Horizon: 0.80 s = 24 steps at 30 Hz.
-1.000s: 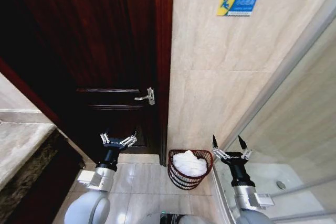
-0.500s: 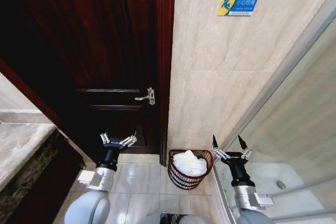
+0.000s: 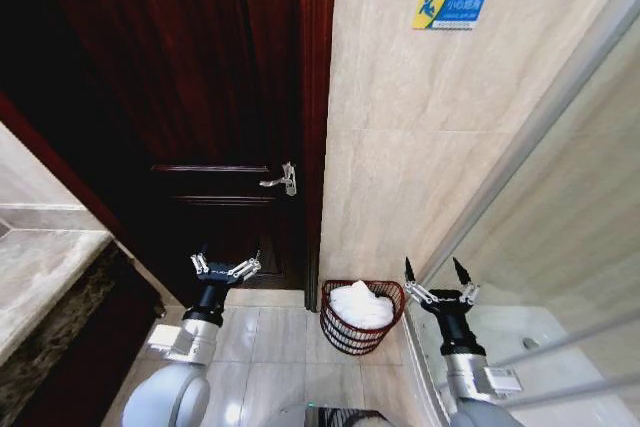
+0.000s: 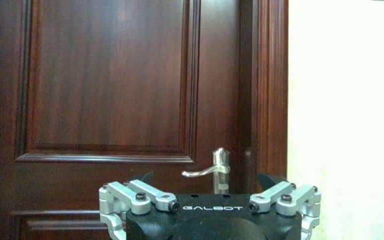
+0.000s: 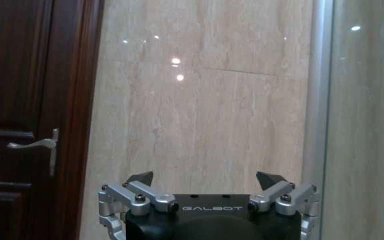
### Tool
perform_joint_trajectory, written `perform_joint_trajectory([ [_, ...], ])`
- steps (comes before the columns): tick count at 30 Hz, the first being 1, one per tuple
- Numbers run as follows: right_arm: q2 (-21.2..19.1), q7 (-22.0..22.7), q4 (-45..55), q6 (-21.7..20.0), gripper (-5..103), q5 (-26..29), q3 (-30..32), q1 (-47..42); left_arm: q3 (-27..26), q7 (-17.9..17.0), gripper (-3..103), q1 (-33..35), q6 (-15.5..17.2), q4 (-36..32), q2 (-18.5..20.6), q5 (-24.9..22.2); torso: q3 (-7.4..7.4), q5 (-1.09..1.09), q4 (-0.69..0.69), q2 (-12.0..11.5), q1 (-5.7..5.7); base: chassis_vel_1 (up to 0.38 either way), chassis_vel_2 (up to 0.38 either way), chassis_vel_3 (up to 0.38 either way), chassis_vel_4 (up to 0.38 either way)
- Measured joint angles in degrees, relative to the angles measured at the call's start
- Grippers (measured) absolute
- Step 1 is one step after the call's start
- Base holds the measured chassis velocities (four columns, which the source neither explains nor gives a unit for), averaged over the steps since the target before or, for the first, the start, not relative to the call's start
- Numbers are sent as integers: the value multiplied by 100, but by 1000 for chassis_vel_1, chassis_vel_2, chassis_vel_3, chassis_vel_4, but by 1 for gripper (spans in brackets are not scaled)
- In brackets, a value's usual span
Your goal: Discard the used towel into the hamper.
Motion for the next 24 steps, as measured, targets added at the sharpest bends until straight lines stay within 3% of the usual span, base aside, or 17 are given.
perform_joint_trajectory([
  [24, 0, 0, -1, 0, 100, 0, 0, 0, 0, 1, 100, 0, 0, 0, 0, 0, 0, 1, 0, 1, 1, 190, -181, -186, 190],
])
